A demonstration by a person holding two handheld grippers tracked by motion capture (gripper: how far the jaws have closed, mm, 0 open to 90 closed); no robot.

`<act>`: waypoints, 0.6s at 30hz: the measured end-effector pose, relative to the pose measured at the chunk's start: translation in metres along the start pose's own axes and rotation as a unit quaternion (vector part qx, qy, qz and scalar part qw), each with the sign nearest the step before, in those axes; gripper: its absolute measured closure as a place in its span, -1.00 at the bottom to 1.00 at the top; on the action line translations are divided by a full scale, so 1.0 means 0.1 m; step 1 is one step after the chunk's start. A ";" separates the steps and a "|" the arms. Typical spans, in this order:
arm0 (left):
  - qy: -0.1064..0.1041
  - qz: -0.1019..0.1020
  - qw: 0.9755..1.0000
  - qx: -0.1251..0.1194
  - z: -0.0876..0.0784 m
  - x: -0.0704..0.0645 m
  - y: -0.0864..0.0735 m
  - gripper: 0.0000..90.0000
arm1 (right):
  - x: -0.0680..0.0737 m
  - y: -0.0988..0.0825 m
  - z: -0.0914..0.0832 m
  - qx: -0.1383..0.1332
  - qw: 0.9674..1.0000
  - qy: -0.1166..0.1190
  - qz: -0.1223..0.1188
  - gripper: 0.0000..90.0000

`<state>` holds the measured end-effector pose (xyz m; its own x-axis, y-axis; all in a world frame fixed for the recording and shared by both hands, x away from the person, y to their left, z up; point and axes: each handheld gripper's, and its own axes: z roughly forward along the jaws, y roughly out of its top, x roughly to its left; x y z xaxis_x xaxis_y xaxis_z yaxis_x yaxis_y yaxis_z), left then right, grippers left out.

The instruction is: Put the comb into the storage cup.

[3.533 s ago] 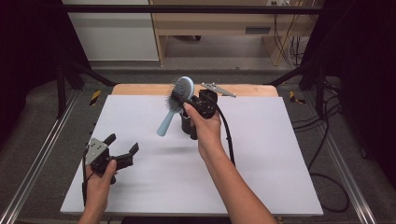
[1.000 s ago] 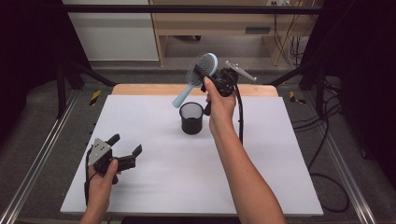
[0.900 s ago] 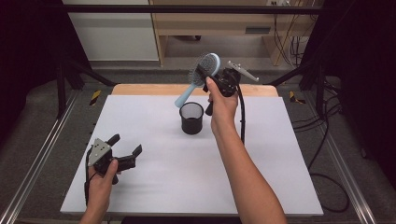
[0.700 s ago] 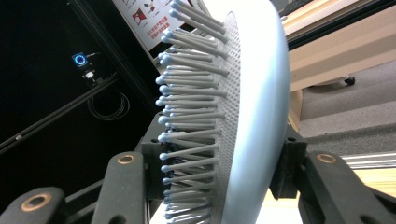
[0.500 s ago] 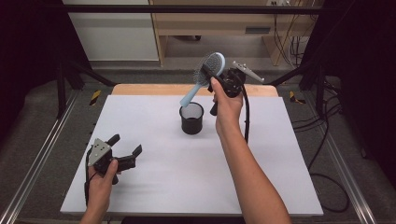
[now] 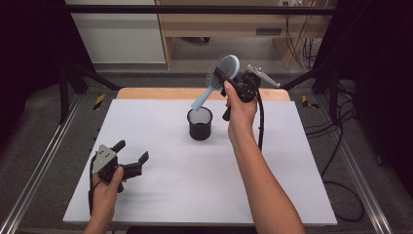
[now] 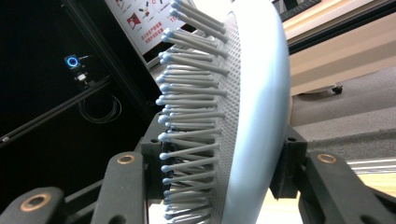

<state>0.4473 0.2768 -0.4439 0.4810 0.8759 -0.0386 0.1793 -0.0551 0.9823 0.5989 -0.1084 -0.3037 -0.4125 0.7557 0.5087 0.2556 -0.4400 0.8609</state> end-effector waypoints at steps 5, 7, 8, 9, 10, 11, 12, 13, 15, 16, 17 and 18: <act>-0.001 0.002 1.000 0.000 0.00 -0.01 0.00 -0.96 | -0.01 -0.02 0.01 0.000 1.000 -0.005 0.000 0.14; -0.002 0.003 1.000 0.000 0.00 -0.01 0.00 -0.96 | -0.01 -0.03 0.02 0.001 1.000 -0.007 -0.002 0.14; -0.001 0.002 1.000 0.000 0.00 -0.01 0.00 -0.96 | -0.01 -0.03 0.02 0.001 1.000 -0.008 -0.004 0.14; -0.001 0.002 1.000 0.000 0.00 -0.01 0.00 -0.96 | -0.01 -0.04 0.03 0.002 1.000 -0.008 -0.005 0.14; -0.002 0.002 1.000 0.001 0.00 -0.01 0.00 -0.96 | -0.01 -0.04 0.03 0.003 1.000 -0.008 -0.007 0.14; -0.002 0.001 1.000 0.001 0.00 -0.01 0.00 -0.96 | -0.01 -0.05 0.03 0.005 1.000 -0.009 -0.011 0.14; -0.002 0.001 1.000 0.000 0.00 -0.01 0.00 -0.96 | -0.02 -0.05 0.04 0.006 1.000 -0.010 -0.014 0.14; -0.002 0.001 1.000 0.000 0.00 -0.01 0.00 -0.96 | -0.02 -0.06 0.05 0.007 1.000 -0.011 -0.018 0.14; -0.003 0.001 1.000 0.001 0.00 -0.01 0.00 -0.96 | -0.02 -0.07 0.07 0.013 1.000 -0.014 -0.019 0.14; -0.003 0.001 1.000 0.000 0.00 -0.01 0.00 -0.96 | -0.03 -0.08 0.07 0.015 1.000 -0.015 -0.021 0.14; -0.003 0.001 1.000 0.000 0.00 -0.01 0.00 -0.96 | -0.03 -0.08 0.08 0.018 0.999 -0.016 -0.026 0.14; -0.003 0.002 1.000 0.000 0.00 -0.01 0.00 -0.96 | -0.03 -0.09 0.09 0.020 0.999 -0.019 -0.031 0.14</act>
<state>0.4468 0.2757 -0.4438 0.4874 0.8724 -0.0361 0.1779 -0.0587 0.9823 0.6054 -0.1022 -0.3131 -0.3960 0.7991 0.4524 0.2656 -0.3719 0.8895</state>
